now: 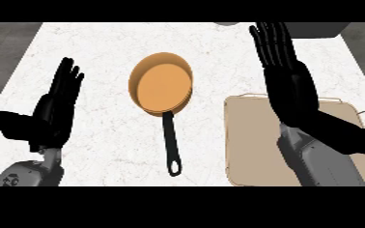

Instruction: Pick the squash from the tray and place it in the pot

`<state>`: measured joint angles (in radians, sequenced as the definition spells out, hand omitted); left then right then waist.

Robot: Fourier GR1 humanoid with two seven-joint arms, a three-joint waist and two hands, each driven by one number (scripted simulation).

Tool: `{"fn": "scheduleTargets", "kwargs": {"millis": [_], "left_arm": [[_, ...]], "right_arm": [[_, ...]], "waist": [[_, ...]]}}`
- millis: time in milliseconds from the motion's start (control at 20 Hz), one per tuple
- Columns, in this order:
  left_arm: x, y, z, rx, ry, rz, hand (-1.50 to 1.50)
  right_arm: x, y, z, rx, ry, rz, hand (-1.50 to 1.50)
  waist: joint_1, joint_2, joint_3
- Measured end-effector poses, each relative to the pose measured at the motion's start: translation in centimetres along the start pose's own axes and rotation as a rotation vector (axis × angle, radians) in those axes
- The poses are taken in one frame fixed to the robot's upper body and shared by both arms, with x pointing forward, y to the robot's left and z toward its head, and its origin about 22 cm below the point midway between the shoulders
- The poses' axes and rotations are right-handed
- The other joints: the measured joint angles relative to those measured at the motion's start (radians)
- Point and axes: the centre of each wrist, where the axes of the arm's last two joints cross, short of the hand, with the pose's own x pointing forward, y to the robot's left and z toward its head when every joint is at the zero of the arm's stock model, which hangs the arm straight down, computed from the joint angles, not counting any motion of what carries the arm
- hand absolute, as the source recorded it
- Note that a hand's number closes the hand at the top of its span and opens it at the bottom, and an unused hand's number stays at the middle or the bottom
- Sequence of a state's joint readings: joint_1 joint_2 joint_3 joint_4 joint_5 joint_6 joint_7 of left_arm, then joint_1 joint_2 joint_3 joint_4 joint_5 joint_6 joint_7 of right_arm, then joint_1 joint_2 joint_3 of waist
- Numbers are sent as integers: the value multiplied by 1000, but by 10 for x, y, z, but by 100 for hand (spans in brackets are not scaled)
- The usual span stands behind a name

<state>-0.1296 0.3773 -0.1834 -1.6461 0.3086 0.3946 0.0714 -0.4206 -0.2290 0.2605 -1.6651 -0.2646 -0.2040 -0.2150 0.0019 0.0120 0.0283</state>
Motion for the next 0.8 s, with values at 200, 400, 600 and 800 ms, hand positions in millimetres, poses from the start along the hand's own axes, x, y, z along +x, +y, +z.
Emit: {"fn": "scheduleTargets", "kwargs": {"millis": [200, 400, 600, 800], "left_arm": [[-3, -3, -1, -21, 34, -14, 0], [-4, -4, 0, -50, 82, -12, 0], [-9, -5, 7, -68, 132, 8, 0], [-5, -9, 8, -83, 152, 19, 0]], "right_arm": [[-15, -25, 25, 73, 149, -48, -150], [-17, -73, 44, 229, 301, 180, -150], [-12, -130, 83, 146, 246, 440, -150], [13, -171, 124, 188, 145, 567, -150]], "waist": [[-7, -6, -17], [-27, -14, -32], [-49, -16, -27], [-52, -19, -27]]}}
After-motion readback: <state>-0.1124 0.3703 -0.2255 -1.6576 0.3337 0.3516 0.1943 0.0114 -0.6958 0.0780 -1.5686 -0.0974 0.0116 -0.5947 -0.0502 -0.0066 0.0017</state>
